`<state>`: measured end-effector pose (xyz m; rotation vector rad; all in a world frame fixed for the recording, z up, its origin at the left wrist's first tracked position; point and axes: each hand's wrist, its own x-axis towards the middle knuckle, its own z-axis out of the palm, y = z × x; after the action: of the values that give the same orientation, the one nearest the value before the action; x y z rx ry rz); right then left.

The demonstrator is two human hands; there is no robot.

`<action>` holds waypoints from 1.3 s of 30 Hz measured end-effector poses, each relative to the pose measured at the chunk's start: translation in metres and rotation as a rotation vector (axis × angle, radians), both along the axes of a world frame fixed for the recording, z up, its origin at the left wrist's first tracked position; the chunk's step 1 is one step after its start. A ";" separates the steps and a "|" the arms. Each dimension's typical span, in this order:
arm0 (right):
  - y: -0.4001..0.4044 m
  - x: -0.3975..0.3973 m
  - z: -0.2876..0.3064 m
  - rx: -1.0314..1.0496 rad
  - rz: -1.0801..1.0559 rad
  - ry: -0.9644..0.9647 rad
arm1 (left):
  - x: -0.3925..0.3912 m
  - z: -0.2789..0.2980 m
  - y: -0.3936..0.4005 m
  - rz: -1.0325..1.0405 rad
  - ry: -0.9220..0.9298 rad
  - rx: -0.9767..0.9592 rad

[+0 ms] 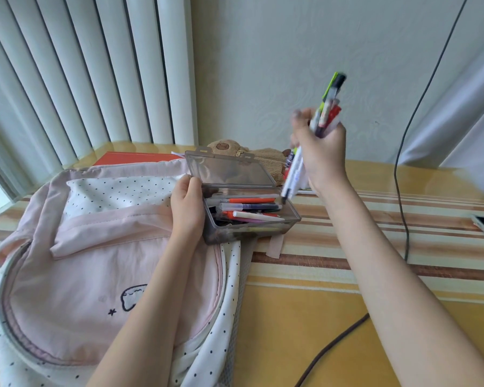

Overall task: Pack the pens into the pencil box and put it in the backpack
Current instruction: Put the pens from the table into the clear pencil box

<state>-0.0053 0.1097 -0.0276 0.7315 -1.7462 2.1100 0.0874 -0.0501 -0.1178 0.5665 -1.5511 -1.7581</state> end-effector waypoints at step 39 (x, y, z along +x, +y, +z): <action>0.058 -0.070 -0.110 0.678 -0.509 -0.015 | -0.016 -0.005 0.037 0.158 -0.230 -0.358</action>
<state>-0.0750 0.1678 -0.1379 0.3492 -2.3654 1.1931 0.0718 -0.0130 -0.1230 0.7056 -1.8715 -1.2918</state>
